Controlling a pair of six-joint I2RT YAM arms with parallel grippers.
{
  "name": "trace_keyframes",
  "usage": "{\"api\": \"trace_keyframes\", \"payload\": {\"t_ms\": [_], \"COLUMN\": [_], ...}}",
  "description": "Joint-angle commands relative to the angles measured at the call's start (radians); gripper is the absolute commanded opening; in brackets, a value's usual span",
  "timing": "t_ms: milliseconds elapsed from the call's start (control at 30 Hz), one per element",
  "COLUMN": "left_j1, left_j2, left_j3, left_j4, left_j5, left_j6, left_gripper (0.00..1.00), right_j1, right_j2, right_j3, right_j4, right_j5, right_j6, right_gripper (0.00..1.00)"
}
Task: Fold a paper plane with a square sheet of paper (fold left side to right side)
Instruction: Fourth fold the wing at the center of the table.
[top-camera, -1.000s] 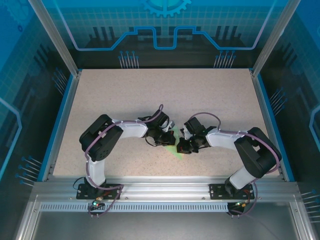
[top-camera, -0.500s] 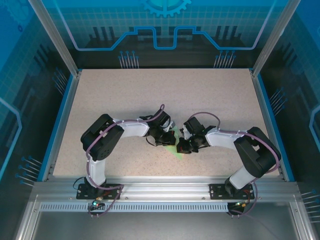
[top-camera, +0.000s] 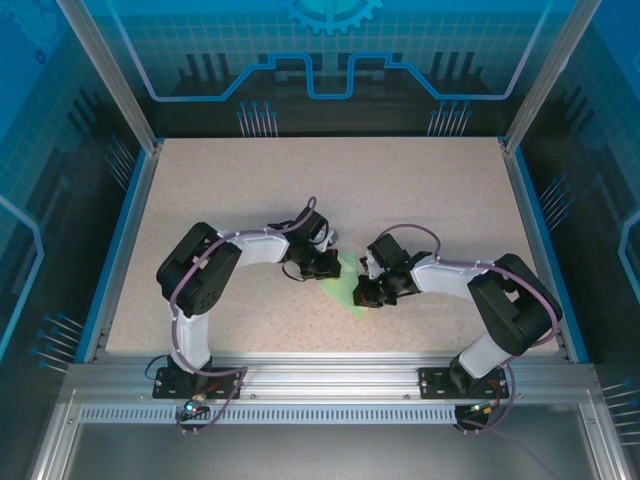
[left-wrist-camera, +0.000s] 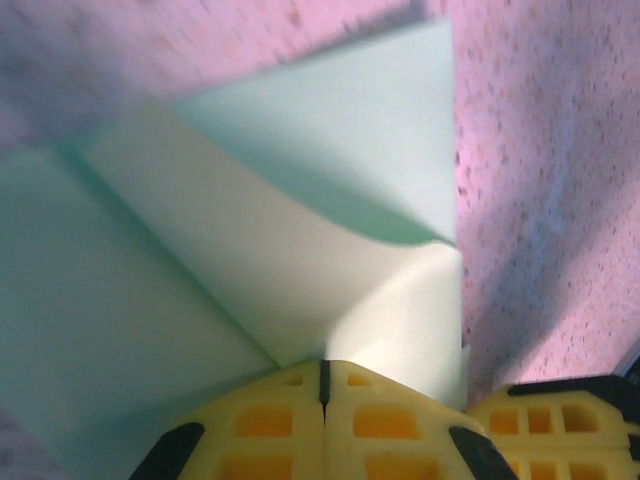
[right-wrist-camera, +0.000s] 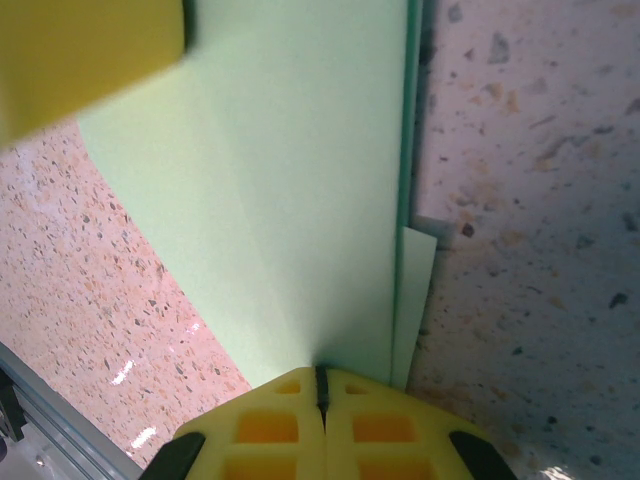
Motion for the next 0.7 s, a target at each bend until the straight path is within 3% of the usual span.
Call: {"api": "trace_keyframes", "payload": {"t_ms": [0, 333, 500, 667], "left_j1": [0.031, 0.086, 0.108, 0.105], "left_j2": [0.020, -0.001, -0.005, -0.092], "left_j3": [0.029, 0.055, 0.087, 0.006], "left_j4": [-0.028, -0.087, -0.107, -0.036], "left_j5": [-0.059, -0.108, -0.097, -0.036], "left_j6": [0.034, 0.089, 0.107, 0.098], "left_gripper": [0.00, 0.01, 0.01, 0.01], "right_j1": [0.008, 0.011, 0.016, 0.018], "right_j2": [0.064, 0.064, 0.067, 0.070], "right_j3": [-0.076, -0.073, -0.072, -0.065], "right_j4": [-0.167, -0.167, -0.168, -0.165], "right_j5": [0.123, 0.118, 0.117, 0.117], "right_j6": [-0.013, -0.013, -0.011, -0.006], "right_gripper": [0.00, 0.00, 0.00, 0.00]}}
